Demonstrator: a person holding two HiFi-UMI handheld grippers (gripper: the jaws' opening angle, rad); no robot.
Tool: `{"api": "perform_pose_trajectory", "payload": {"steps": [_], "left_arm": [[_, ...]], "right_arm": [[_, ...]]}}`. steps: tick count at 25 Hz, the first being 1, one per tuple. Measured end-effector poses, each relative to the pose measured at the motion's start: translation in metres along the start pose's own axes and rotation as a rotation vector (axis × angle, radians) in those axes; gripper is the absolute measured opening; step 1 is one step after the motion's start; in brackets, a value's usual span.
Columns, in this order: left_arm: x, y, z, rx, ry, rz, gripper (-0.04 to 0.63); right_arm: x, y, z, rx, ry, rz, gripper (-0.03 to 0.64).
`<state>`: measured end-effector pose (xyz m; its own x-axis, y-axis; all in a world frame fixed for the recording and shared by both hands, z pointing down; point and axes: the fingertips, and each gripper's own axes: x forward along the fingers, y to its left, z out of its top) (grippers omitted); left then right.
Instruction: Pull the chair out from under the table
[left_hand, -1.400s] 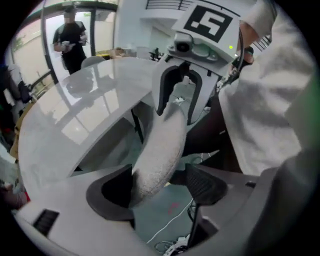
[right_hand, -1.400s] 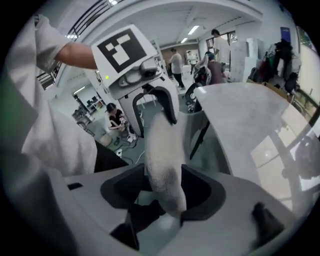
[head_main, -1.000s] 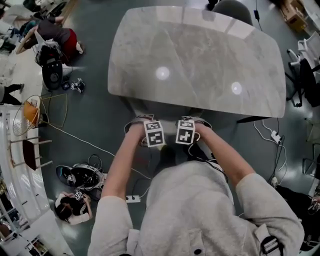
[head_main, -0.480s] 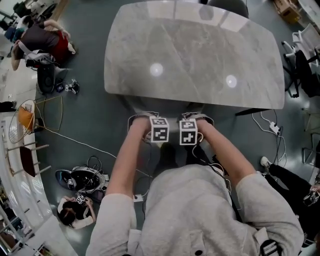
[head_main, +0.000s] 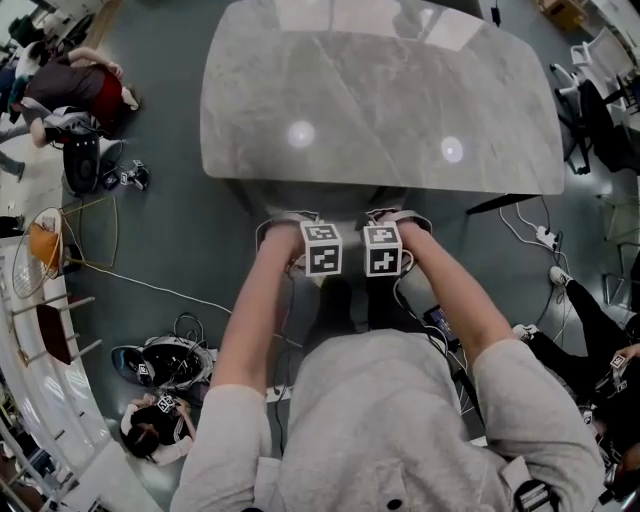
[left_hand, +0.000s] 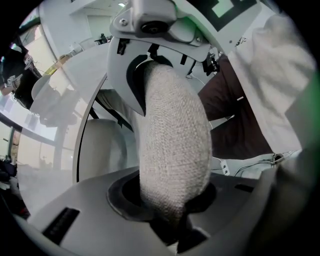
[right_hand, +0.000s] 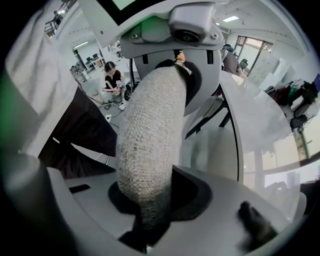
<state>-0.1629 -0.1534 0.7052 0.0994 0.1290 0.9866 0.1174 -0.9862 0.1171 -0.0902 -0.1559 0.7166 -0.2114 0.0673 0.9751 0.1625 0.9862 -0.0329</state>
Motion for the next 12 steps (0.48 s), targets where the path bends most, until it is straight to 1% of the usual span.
{"api": "perform_pose_trajectory", "payload": {"steps": [8,12], "left_arm": [[-0.001,-0.007,0.002,-0.011,0.007,0.02,0.121],[-0.001,-0.015,0.006,-0.062,-0.005,0.011,0.12]], "right_arm": [[-0.001,0.009,0.0,0.002,0.007,0.013,0.097],[-0.002,0.013,-0.003,-0.037,0.016,0.03,0.095]]}}
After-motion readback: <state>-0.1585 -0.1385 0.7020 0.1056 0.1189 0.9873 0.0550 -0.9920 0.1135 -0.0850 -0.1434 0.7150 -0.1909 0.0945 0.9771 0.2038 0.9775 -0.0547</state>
